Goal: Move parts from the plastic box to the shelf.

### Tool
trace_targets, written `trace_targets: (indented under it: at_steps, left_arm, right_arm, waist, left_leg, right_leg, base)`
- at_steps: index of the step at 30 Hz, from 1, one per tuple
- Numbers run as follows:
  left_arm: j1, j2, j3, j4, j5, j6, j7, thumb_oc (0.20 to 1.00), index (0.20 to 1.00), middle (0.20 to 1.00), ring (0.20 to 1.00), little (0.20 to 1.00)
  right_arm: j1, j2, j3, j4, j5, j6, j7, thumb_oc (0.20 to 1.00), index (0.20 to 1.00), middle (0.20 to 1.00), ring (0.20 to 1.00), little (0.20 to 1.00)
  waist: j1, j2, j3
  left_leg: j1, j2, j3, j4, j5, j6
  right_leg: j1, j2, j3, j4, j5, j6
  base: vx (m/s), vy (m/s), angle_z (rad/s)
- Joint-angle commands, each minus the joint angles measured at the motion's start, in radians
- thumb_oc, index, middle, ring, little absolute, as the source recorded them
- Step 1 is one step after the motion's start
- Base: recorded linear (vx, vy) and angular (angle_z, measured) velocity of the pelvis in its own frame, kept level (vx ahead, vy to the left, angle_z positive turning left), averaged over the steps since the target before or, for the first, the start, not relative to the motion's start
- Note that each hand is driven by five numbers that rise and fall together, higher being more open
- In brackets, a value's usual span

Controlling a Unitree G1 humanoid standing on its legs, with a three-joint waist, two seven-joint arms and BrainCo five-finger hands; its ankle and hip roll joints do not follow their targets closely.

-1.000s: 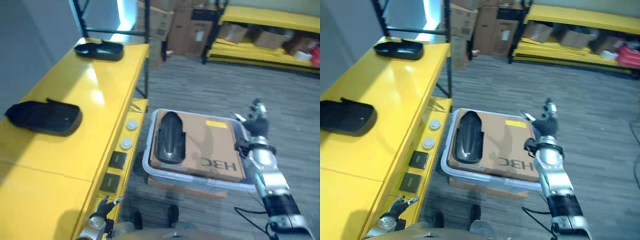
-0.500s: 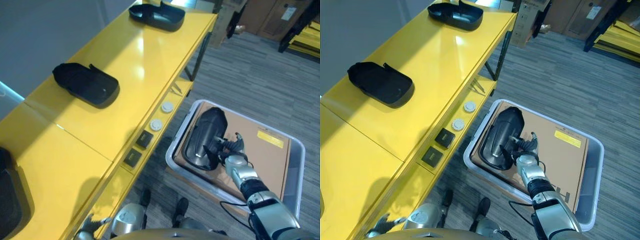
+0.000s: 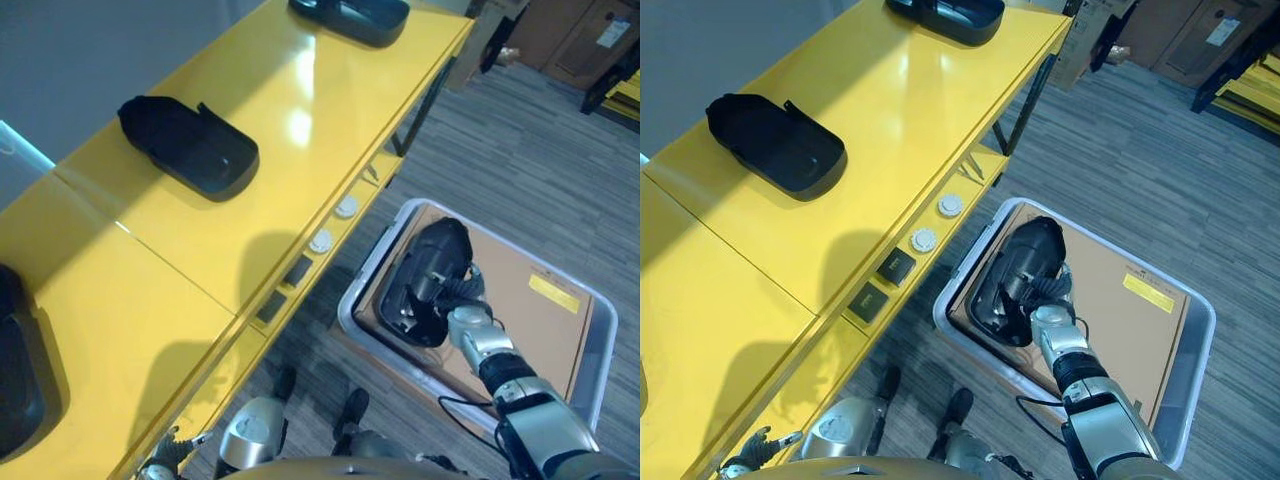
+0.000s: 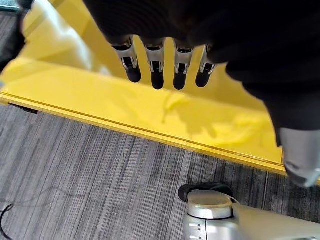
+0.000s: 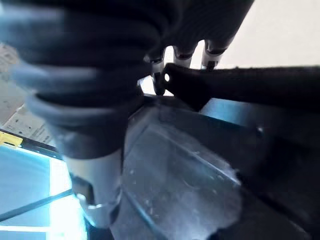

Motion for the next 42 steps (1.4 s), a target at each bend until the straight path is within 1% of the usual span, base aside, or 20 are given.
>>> trace_targets:
  at_steps: [1, 2, 9, 13, 16, 22, 23, 24, 30, 34, 37, 42]
  left_arm:
    - [-0.013, 0.034, -0.041, 0.025, -0.036, -0.007, 0.0, 1.0, 1.0, 1.0, 1.0, 1.0]
    - [-0.017, 0.037, -0.045, 0.021, -0.041, -0.006, 0.003, 1.0, 1.0, 1.0, 1.0, 1.0]
    - [-0.038, 0.055, -0.059, 0.019, -0.06, -0.017, 0.011, 1.0, 1.0, 1.0, 1.0, 1.0]
    - [-0.051, 0.066, -0.061, 0.019, -0.068, -0.021, 0.009, 1.0, 1.0, 1.0, 1.0, 1.0]
    - [-0.062, 0.077, -0.062, 0.019, -0.067, -0.023, 0.011, 1.0, 1.0, 1.0, 1.0, 1.0]
    - [-0.056, 0.094, -0.048, 0.008, -0.065, -0.021, 0.015, 1.0, 1.0, 1.0, 1.0, 1.0]
    - [-0.055, 0.096, -0.045, 0.007, -0.065, -0.022, 0.013, 1.0, 1.0, 1.0, 1.0, 1.0]
    - [-0.054, 0.099, -0.041, 0.006, -0.062, -0.021, 0.01, 1.0, 1.0, 1.0, 1.0, 1.0]
    - [-0.045, 0.102, -0.033, 0.001, -0.047, -0.016, 0.011, 1.0, 1.0, 1.0, 1.0, 1.0]
    - [-0.047, 0.103, -0.035, 0.002, -0.045, -0.013, 0.008, 1.0, 1.0, 1.0, 1.0, 1.0]
    - [-0.046, 0.098, -0.033, 0.002, -0.041, -0.014, 0.004, 1.0, 1.0, 1.0, 1.0, 1.0]
    - [-0.049, 0.093, -0.034, 0.002, -0.038, -0.025, 0.003, 1.0, 1.0, 1.0, 1.0, 1.0]
  right_arm:
    - [-0.014, -0.033, 0.05, 0.013, -0.076, 0.033, -0.029, 1.0, 1.0, 1.0, 1.0, 1.0]
    - [-0.014, -0.033, 0.066, 0.037, -0.112, 0.061, -0.041, 1.0, 1.0, 1.0, 1.0, 1.0]
    - [-0.011, -0.027, 0.119, 0.122, -0.167, 0.1, -0.088, 1.0, 1.0, 1.0, 1.0, 1.0]
    - [0.01, -0.022, 0.123, 0.174, -0.144, 0.073, -0.104, 1.0, 1.0, 1.0, 1.0, 1.0]
    - [0.034, -0.019, 0.103, 0.211, -0.117, 0.012, -0.12, 1.0, 1.0, 1.0, 1.0, 1.0]
    - [0.095, -0.038, 0.064, 0.17, -0.104, -0.023, -0.122, 1.0, 1.0, 1.0, 1.0, 1.0]
    - [0.103, -0.039, 0.061, 0.164, -0.102, -0.027, -0.123, 0.661, 0.661, 0.661, 0.661, 0.661]
    - [0.112, -0.041, 0.056, 0.159, -0.101, -0.03, -0.121, 0.209, 0.209, 0.209, 0.209, 0.209]
    - [0.144, -0.049, 0.034, 0.146, -0.084, -0.045, -0.11, 0.2, 0.2, 0.2, 0.2, 0.2]
    - [0.145, -0.055, 0.019, 0.153, -0.074, -0.059, -0.104, 0.2, 0.2, 0.2, 0.2, 0.2]
    - [0.143, -0.062, 0.006, 0.125, -0.054, -0.05, -0.11, 0.2, 0.2, 0.2, 0.2, 0.2]
    - [0.139, -0.071, -0.004, 0.116, -0.054, -0.063, -0.108, 0.2, 0.2, 0.2, 0.2, 0.2]
  waist:
    - [0.021, 0.007, -0.032]
    - [0.025, 0.003, -0.027]
    - [0.033, -0.016, -0.003]
    - [0.035, -0.032, 0.005]
    - [0.035, -0.047, 0.014]
    - [0.022, -0.069, 0.009]
    - [0.02, -0.07, 0.008]
    - [0.017, -0.071, 0.005]
    - [0.008, -0.072, -0.006]
    - [0.004, -0.067, -0.008]
    - [-0.003, -0.061, -0.01]
    - [-0.006, -0.054, -0.017]
  left_leg:
    - [-0.081, 0.026, 0.036, 0.032, -0.021, -0.012]
    - [-0.087, 0.026, 0.034, 0.035, -0.022, -0.011]
    - [-0.113, 0.026, 0.03, 0.051, -0.024, -0.009]
    - [-0.125, 0.027, 0.031, 0.056, -0.027, -0.007]
    - [-0.135, 0.029, 0.031, 0.063, -0.031, -0.003]
    - [-0.136, 0.032, 0.039, 0.069, -0.039, 0.001]
    - [-0.136, 0.033, 0.041, 0.07, -0.04, 0.001]
    - [-0.134, 0.033, 0.043, 0.072, -0.041, 0.001]
    - [-0.13, 0.036, 0.052, 0.081, -0.046, 0.002]
    - [-0.129, 0.036, 0.054, 0.083, -0.047, 0.001]
    - [-0.129, 0.036, 0.059, 0.084, -0.047, -0.001]
    - [-0.131, 0.035, 0.064, 0.087, -0.048, -0.002]
  right_leg:
    - [-0.05, -0.034, 0.042, 0.069, -0.029, 0.062]
    - [-0.053, -0.034, 0.039, 0.07, -0.029, 0.063]
    - [-0.061, -0.029, 0.034, 0.071, -0.024, 0.064]
    - [-0.066, -0.023, 0.035, 0.067, -0.02, 0.066]
    - [-0.071, -0.018, 0.037, 0.067, -0.014, 0.068]
    - [-0.077, -0.009, 0.05, 0.065, -0.009, 0.071]
    - [-0.076, -0.009, 0.052, 0.065, -0.009, 0.071]
    - [-0.076, -0.009, 0.054, 0.065, -0.009, 0.071]
    - [-0.07, -0.007, 0.062, 0.063, -0.008, 0.07]
    - [-0.069, -0.008, 0.065, 0.062, -0.008, 0.07]
    - [-0.069, -0.008, 0.069, 0.06, -0.008, 0.068]
    - [-0.07, -0.011, 0.073, 0.055, -0.009, 0.067]
  base:
    - [-0.03, -0.016, 0.2]
    - [-0.03, -0.018, 0.16]
    - [-0.03, -0.023, 0.03]
    - [-0.02, -0.044, 0.1]
    - [-0.02, -0.062, 0.06]
    - [-0.01, -0.03, 0.02]
    - [0.01, -0.011, -0.04]
    - [0.01, -0.008, -0.04]
    - [0.01, -0.009, -0.11]
    - [0.0, 0.0, 0.0]
    - [-0.01, 0.011, -0.03]
    - [-0.01, 0.013, -0.1]
